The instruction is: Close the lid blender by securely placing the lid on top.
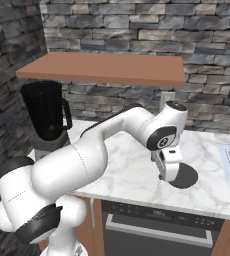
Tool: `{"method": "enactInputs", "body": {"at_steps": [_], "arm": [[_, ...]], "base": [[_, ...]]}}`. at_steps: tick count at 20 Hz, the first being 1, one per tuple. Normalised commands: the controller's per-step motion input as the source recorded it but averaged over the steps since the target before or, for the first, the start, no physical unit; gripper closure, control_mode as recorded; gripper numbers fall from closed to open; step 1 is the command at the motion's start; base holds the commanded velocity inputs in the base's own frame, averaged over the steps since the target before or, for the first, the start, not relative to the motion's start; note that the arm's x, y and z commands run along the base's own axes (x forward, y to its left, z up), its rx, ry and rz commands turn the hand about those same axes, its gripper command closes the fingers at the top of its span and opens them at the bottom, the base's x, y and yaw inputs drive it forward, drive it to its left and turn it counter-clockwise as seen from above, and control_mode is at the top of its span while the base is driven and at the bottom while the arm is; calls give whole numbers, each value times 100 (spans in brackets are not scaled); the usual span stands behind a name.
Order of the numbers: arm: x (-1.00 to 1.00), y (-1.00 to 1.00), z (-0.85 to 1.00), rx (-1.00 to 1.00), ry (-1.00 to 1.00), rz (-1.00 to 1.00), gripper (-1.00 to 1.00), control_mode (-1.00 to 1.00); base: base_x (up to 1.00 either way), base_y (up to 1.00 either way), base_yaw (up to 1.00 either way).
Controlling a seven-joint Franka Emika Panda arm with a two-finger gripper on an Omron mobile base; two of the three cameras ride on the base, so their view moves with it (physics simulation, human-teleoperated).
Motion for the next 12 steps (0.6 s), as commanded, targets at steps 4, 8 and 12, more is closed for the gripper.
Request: {"method": "enactInputs", "body": {"at_steps": [4, 8, 12], "arm": [[34, -25, -7, 1, 0, 0, -100, -100], [32, -41, -3, 6, 0, 0, -100, -100], [29, -16, -18, 0, -1, 0, -100, -100]], "base": [[0, 0, 0], [0, 0, 0], [0, 0, 0]]}}
